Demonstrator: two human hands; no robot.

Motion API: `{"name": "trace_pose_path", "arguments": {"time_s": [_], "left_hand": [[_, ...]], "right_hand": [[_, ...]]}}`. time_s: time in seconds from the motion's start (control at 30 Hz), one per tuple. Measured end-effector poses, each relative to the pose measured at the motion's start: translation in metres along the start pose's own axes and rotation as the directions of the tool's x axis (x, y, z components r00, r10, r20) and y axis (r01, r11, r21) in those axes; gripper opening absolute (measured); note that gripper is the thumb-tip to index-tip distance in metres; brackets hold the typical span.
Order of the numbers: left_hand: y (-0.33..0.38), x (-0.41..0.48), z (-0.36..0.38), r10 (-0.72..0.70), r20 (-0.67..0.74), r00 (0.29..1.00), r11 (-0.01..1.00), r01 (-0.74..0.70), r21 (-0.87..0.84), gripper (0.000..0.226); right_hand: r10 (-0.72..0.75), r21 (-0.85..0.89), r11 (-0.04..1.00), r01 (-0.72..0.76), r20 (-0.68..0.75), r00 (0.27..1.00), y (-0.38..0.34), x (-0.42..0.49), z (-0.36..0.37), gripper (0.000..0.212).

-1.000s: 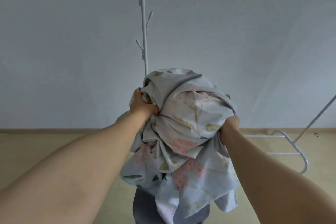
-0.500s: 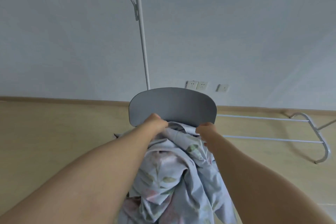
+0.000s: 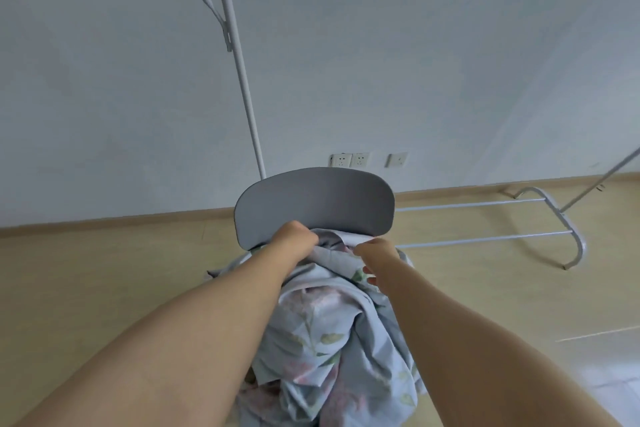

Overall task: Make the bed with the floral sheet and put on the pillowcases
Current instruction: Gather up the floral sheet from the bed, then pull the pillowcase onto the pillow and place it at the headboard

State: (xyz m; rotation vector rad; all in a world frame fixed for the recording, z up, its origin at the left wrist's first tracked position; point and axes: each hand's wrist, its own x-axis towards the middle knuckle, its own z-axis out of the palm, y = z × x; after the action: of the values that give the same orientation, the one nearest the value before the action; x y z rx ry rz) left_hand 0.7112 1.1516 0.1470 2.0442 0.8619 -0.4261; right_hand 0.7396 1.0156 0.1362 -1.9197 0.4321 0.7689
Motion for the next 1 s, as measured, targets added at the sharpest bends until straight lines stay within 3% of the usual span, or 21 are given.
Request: {"name": "trace_pose_path", "arguments": {"time_s": [0.1, 0.17, 0.27, 0.47, 0.57, 0.73, 0.9, 1.0], "left_hand": [[-0.009, -0.03, 0.002, 0.099, 0.052, 0.994, 0.994, -0.101, 0.03, 0.027], [-0.017, -0.058, 0.011, 0.171, 0.112, 0.979, 0.982, -0.178, 0.059, 0.015], [-0.029, -0.104, 0.036, 0.245, 0.189, 0.951, 0.962, -0.263, 0.075, 0.031], [-0.045, -0.208, 0.111, 0.36, 0.368, 0.858, 0.907, -0.414, 0.078, 0.03], [-0.055, -0.274, 0.159, 0.386, 0.469, 0.794, 0.868, -0.485, 0.108, 0.023], [-0.092, -0.401, 0.246, 0.428, 0.593, 0.681, 0.803, -0.588, 0.096, 0.009], [-0.131, -0.534, 0.336, 0.47, 0.708, 0.527, 0.696, -0.715, 0.071, 0.017], [-0.157, -0.611, 0.384, 0.444, 0.79, 0.423, 0.647, -0.762, 0.045, 0.008]], "right_hand": [[-0.015, 0.032, 0.999, 0.017, -0.049, 0.999, 0.026, -0.036, -0.003, 0.027], [0.015, 0.082, 0.997, -0.005, -0.115, 0.993, 0.049, -0.071, -0.004, 0.005], [0.045, 0.186, 0.982, -0.011, -0.179, 0.983, 0.099, -0.119, -0.014, 0.004], [0.121, 0.403, 0.915, -0.005, -0.265, 0.957, 0.2, -0.217, -0.048, 0.013], [0.169, 0.472, 0.881, 0.026, -0.365, 0.915, 0.257, -0.27, -0.074, 0.003], [0.276, 0.549, 0.834, 0.049, -0.493, 0.825, 0.373, -0.369, -0.118, 0.007], [0.4, 0.67, 0.738, 0.079, -0.529, 0.748, 0.494, -0.478, -0.155, 0.007], [0.492, 0.743, 0.66, 0.107, -0.536, 0.686, 0.56, -0.54, -0.175, 0.009]]}}
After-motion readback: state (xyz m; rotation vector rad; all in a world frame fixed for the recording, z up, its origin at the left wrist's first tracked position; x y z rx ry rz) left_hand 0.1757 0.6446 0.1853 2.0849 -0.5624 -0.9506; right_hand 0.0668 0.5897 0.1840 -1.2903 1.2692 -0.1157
